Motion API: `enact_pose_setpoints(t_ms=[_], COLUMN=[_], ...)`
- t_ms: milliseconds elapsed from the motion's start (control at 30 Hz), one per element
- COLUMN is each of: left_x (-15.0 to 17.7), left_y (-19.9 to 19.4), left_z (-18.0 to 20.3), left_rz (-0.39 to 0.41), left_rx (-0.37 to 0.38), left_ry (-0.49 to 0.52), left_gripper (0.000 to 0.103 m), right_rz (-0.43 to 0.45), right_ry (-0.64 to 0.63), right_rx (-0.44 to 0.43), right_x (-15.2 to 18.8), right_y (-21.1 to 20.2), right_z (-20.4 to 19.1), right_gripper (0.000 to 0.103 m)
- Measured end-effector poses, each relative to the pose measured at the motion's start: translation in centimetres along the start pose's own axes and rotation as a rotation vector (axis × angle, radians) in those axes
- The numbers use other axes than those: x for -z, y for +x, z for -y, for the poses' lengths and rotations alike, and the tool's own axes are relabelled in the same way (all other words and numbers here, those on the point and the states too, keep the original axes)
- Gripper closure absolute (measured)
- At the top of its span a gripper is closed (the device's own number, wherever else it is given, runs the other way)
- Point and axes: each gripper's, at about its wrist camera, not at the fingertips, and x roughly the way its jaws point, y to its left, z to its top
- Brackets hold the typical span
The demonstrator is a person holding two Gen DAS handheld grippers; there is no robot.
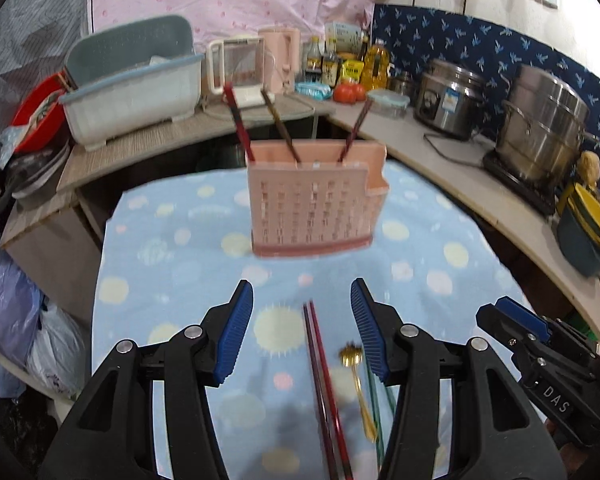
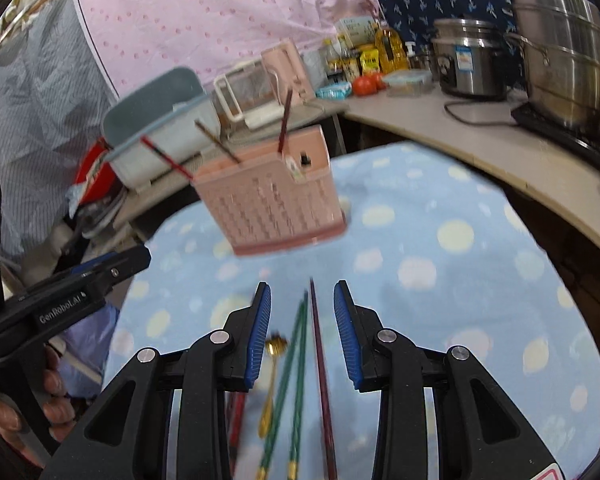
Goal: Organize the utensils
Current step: 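Lower the chopsticks into the holder and open both tools, then move both tools back down toward the remaining chopsticks on the table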
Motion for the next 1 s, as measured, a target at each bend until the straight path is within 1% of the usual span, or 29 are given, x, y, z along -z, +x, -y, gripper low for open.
enact_pose_setpoints(t_ms=[233,400,667,1000], left_x=[6.5,9.9,13.2,15.4], left_y=[0.7,1.0,1.3,1.7], left_z=[-0.1,-0.1,-0.1,0.5], left_rz=[-0.107,-0.161,-0.213,-0.247], left_rx=[-0.011,-0.006,-0.005,0.004], left_ry=[-0.008,-0.017,-0.029,-0.022], left_gripper=[0.055,0.055,0.055,0.055], right_rz=[-0.105,-0.157,-0.190,-0.213], right_ry=[-0.029,-0.043,-0.043,-0.053], right_rx=[0.022,0.031,0.055,0.054], right_x=[6.4,9.4,11.8,12.6], right_y=[0.0,0.4,0.7,1.2], right_z=[0.5,0.5,1.4,1.4], right_gripper=[0.070,0.070,0.070,0.074])
